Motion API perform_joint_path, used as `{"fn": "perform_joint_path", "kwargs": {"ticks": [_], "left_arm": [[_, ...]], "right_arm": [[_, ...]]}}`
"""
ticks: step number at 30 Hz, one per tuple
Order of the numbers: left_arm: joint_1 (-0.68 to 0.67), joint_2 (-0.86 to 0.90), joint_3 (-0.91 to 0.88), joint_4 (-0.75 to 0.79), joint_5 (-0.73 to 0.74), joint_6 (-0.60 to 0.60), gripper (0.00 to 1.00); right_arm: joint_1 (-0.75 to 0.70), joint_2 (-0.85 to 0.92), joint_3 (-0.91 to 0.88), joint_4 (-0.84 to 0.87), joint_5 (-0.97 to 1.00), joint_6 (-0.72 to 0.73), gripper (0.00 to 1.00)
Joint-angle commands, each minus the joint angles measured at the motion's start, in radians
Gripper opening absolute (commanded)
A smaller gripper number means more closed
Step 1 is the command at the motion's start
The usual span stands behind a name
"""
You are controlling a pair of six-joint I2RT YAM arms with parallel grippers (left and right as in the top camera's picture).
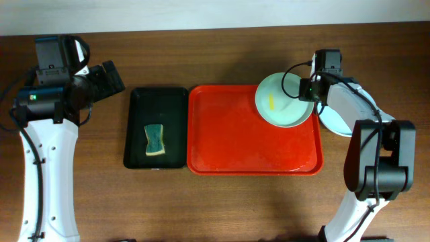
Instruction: Clean dirty plates on tray and stack at the side
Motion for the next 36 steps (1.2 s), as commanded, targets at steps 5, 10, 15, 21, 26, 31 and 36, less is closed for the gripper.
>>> {"fn": "perform_joint_path", "kwargs": {"ticks": [5,10,15,21,26,31,36], "left_arm": [[0.003,0.005,0.003,0.001,0.007,-0.009,0.99],[0.003,0.005,0.003,0.001,0.007,-0.009,0.99],[0.003,0.005,0.003,0.001,0.007,-0.009,0.99],[0.003,0.005,0.003,0.001,0.007,-0.009,0.99],[0.003,0.005,0.003,0.001,0.007,-0.009,0.99],[0.003,0.005,0.003,0.001,0.007,-0.009,0.99],[0.003,0.005,0.003,0.001,0.007,-0.009,0.99]], "right_arm": [[0.005,0.015,0.014,-0.02,0.023,-0.007,0.04],[0.005,-0.007,0.016,-0.045,-0.043,-0.006,0.04],[0.005,-0.089,0.03,-0.135,-0.12,-0.003,0.04],[0.006,-0.19,0.03,-0.303,-0.277,-0.004,0.04],[0.005,-0.186,0.029,-0.345,-0.274,0.098,0.45],[0.006,-0.15,0.028,-0.314,-0.186,0.284,0.38],[0.006,-0.071,0.022,-0.253,-0.168,0.342,0.34]]}}
